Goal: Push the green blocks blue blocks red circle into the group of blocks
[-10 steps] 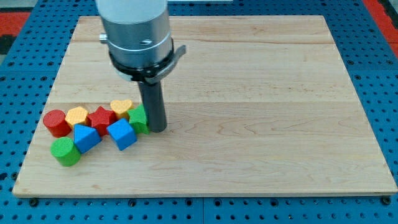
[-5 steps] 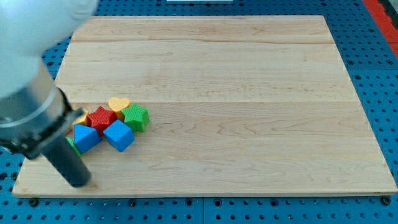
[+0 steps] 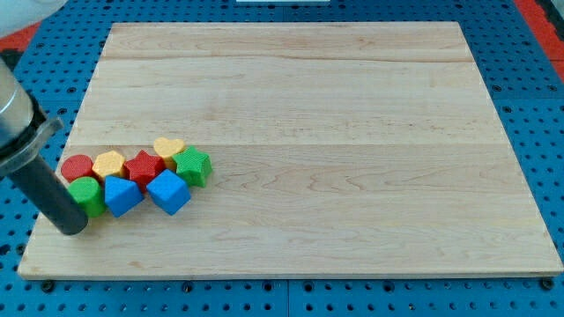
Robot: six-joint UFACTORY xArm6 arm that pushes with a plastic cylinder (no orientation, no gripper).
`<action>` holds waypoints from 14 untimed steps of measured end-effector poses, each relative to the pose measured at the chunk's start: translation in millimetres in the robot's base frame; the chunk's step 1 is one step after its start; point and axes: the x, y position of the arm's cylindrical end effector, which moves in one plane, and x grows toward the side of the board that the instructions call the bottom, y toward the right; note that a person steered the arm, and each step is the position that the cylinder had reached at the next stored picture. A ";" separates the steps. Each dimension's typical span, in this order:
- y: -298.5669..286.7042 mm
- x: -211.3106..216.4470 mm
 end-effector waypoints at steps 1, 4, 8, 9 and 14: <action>0.0 -25.2; -17.1 -17.4; -35.5 -81.7; -12.0 -81.7; -4.1 -120.0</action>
